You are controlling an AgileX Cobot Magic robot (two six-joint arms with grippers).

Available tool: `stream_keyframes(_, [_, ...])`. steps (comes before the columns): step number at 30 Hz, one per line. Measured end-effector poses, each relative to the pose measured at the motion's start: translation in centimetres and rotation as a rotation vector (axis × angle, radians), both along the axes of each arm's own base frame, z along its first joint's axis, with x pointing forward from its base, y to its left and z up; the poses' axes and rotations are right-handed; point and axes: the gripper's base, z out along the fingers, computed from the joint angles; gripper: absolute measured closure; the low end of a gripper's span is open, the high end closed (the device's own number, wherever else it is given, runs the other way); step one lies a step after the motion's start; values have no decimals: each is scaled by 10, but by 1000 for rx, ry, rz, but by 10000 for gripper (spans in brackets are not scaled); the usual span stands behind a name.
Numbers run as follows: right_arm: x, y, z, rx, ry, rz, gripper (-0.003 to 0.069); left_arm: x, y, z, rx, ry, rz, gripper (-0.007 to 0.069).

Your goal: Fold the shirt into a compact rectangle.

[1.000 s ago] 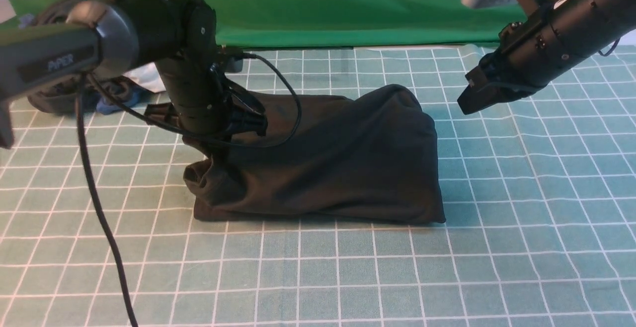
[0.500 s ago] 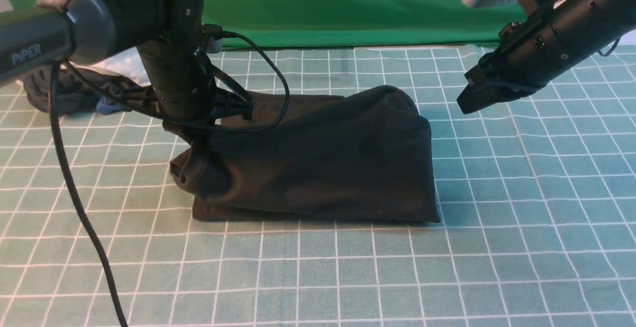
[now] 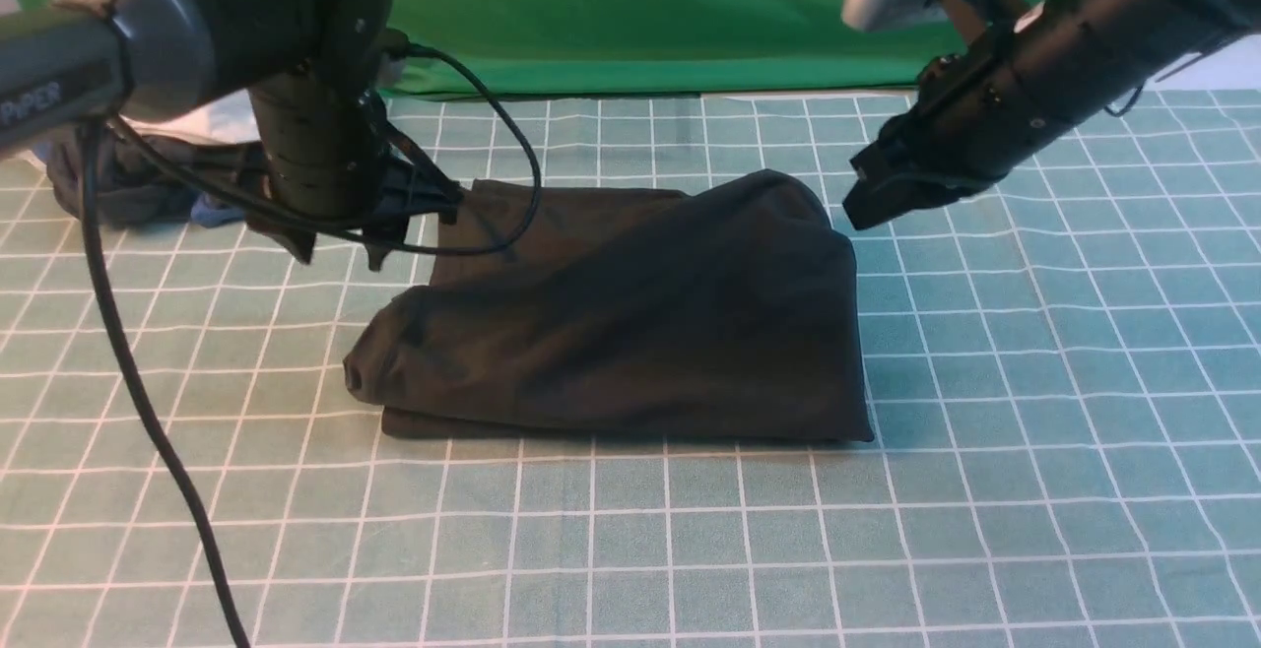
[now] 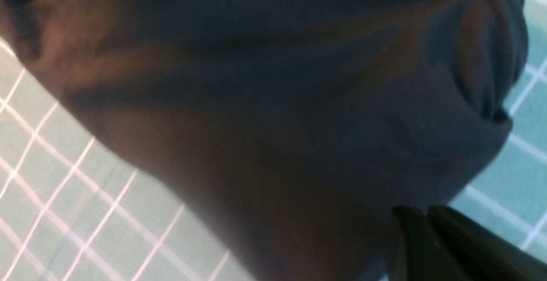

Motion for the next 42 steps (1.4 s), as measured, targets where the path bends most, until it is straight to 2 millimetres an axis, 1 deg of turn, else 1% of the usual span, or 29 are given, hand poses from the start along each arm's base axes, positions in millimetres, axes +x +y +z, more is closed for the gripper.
stream_keyframes(1, [4, 1, 1, 6, -10, -11, 611, -2, 0, 6, -14, -11, -1, 297])
stream_keyframes(2, [10, 3, -1, 10, -14, -20, 610, -5, -1, 11, -30, -18, -11, 326])
stream_keyframes(4, [20, 6, -7, 13, -7, -32, 611, -11, -4, 22, -79, -26, -32, 407])
stream_keyframes(5, [24, 7, -11, 14, -5, -35, 611, -15, -6, 25, -109, -23, -48, 463])
stream_keyframes(7, [33, 11, -19, 13, 1, -35, 611, -23, -10, 25, -165, 2, -77, 554])
stream_keyframes(8, [37, 12, -26, 10, 12, -34, 611, -27, -13, 20, -196, 25, -89, 582])
stream_keyframes(9, [42, 16, -34, 8, 21, -33, 611, -31, -15, 11, -228, 54, -94, 601])
stream_keyframes(10, [43, 17, -34, 9, 21, -33, 611, -32, -15, 9, -227, 57, -97, 603])
stream_keyframes(11, [49, 20, -46, 4, 41, -34, 611, -38, -17, -6, -259, 89, -92, 614])
stream_keyframes(13, [56, 23, -62, -1, 59, -38, 611, -47, -16, -32, -271, 111, -78, 621])
stream_keyframes(15, [63, 26, -76, -4, 69, -54, 611, -55, -13, -52, -266, 126, -60, 622])
stream_keyframes(16, [66, 26, -81, -4, 69, -62, 611, -57, -12, -56, -264, 124, -49, 622])
stream_keyframes(18, [73, 27, -98, -5, 72, -95, 608, -63, -9, -69, -248, 118, -25, 622])
stream_keyframes(21, [77, 28, -110, 1, 82, -128, 604, -68, -6, -79, -229, 126, -5, 622])
stream_keyframes(24, [77, 28, -109, 6, 87, -131, 601, -69, -5, -82, -220, 122, -7, 622])
stream_keyframes(28, [75, 27, -101, -1, 92, -95, 601, -67, -5, -79, -223, 87, -15, 622])
stream_keyframes(29, [73, 25, -92, -8, 93, -74, 600, -67, -5, -74, -229, 66, -18, 621])
stream_keyframes(30, [73, 25, -88, -8, 88, -71, 600, -67, -5, -74, -229, 64, -18, 620])
stream_keyframes(31, [71, 25, -74, 1, 64, -66, 601, -67, -5, -67, -235, 41, -21, 620])
stream_keyframes(32, [71, 25, -71, 3, 57, -66, 602, -67, -5, -66, -235, 39, -21, 620])
stream_keyframes(34, [71, 25, -52, 18, 12, -66, 611, -65, -5, -53, -248, -2, -24, 619])
stream_keyframes(35, [70, 25, -51, 19, 10, -66, 612, -65, -6, -52, -250, -5, -24, 619])
stream_keyframes(36, [71, 25, -45, 24, -6, -68, 614, -64, -6, -45, -263, -27, -22, 617])
stream_keyframes(38, [71, 25, -45, 25, -7, -68, 615, -63, -8, -40, -282, -42, -15, 618])
stream_keyframes(41, [71, 25, -51, 19, 16, -62, 616, -62, -9, -35, -301, -50, -5, 618])
stream_keyframes(42, [72, 26, -57, 14, 32, -57, 616, -62, -10, -34, -314, -52, 1, 618])
